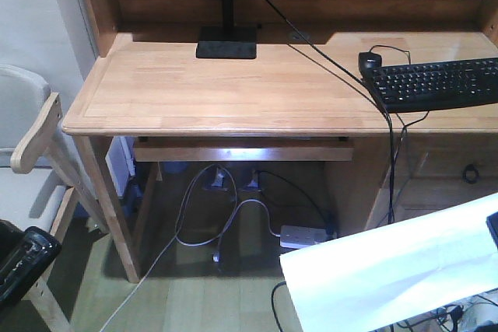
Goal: Grab stapler and paper to desk for stapling
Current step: 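Carry the paper in the right gripper while driving to the desk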
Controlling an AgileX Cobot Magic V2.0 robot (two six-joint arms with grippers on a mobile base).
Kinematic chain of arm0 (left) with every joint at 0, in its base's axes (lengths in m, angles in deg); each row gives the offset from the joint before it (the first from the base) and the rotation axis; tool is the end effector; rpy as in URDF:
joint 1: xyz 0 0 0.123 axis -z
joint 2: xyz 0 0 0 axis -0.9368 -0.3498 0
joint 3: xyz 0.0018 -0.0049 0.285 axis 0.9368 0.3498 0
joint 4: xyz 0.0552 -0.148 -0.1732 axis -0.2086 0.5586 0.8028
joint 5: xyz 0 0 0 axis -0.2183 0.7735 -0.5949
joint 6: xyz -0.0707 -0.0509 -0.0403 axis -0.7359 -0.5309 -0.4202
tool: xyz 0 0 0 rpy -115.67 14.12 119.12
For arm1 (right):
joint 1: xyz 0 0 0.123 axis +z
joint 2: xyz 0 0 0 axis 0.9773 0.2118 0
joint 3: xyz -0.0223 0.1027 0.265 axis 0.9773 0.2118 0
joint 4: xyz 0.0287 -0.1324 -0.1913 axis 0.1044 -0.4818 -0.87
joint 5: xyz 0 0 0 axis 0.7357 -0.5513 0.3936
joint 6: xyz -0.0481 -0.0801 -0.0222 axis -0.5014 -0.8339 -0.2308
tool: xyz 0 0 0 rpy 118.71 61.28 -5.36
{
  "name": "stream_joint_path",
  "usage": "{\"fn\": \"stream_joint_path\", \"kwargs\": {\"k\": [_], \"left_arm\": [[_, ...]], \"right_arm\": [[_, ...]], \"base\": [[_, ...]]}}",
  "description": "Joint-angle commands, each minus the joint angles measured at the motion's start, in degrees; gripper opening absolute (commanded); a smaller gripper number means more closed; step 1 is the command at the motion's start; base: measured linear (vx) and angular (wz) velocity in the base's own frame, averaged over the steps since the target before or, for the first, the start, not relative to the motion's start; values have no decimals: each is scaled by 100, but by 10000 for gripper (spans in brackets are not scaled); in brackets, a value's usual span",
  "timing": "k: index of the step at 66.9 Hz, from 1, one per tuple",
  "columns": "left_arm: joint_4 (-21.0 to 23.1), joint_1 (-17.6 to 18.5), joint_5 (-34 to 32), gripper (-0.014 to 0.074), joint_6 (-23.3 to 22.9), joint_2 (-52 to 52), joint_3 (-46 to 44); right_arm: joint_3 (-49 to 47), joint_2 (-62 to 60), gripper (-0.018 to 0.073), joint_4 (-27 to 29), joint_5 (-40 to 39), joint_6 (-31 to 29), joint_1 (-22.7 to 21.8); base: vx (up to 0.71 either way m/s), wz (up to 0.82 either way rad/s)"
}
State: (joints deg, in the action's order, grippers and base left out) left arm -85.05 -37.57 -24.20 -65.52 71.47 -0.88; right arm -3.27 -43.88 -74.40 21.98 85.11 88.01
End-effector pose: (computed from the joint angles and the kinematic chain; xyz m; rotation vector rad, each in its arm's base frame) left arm 0.0295 -0.0199 0.2866 0.5043 1.8405 -0.4131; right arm 0.0570 0.0305 0.2416 0.4841 1.2642 1.3152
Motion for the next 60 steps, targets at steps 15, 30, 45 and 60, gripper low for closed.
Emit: {"fn": "stream_joint_path", "kwargs": {"k": [15,30,45,60], "left_arm": [[24,15,-662,-7,-36,-38,-180],[24,15,-662,-7,-36,-38,-180],[24,15,-662,-7,-36,-38,-180],[24,15,-662,-7,-36,-38,-180]], "right_arm": [[15,43,-5,51,-340,-71,6],[15,43,-5,51,-340,-71,6],[15,43,-5,51,-340,-71,6],[15,43,-5,51,-340,-71,6]], "base": [[12,1],[11,-1],[9,-2],[9,-1]]}}
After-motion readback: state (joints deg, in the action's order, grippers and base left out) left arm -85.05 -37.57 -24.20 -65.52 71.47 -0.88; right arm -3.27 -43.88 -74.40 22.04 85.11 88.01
